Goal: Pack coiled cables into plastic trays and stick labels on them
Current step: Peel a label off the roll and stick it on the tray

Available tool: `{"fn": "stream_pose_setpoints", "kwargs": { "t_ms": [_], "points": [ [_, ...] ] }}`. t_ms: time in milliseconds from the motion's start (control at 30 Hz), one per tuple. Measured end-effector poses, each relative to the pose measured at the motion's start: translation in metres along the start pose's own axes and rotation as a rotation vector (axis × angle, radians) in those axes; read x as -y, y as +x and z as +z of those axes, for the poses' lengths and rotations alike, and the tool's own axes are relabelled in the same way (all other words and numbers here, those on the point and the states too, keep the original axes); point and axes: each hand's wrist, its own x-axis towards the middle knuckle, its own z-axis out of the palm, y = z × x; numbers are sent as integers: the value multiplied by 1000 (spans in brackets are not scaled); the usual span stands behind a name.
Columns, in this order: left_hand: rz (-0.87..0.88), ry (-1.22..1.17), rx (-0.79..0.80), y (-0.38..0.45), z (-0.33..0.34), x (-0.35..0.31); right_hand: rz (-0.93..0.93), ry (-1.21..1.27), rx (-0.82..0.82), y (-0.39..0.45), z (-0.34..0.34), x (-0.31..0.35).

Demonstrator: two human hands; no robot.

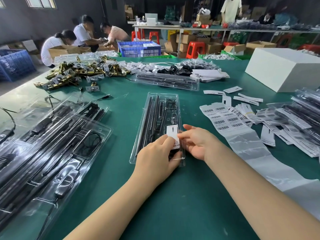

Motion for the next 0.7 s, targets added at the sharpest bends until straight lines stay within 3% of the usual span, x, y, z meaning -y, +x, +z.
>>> {"fn": "stream_pose_setpoints", "kwargs": {
  "t_ms": [100, 233, 300, 500, 700],
  "points": [
    [-23, 0, 47, 1, -1, 2, -127, -176, -4, -2, -5, -1],
    [-21, 20, 154, 4, -7, 1, -525, -836, -137, -8, -15, -4],
    [-6, 16, 211, 2, -10, 2, -612, -1014, -145, -10, -17, -13],
    [166, 142, 235, -4, -7, 8, -703, -1170, -259, -11, -19, -43],
    [92, 169, 269, -6, -4, 7, -682, -973, -235, -15, -26, -43]
  ]
}}
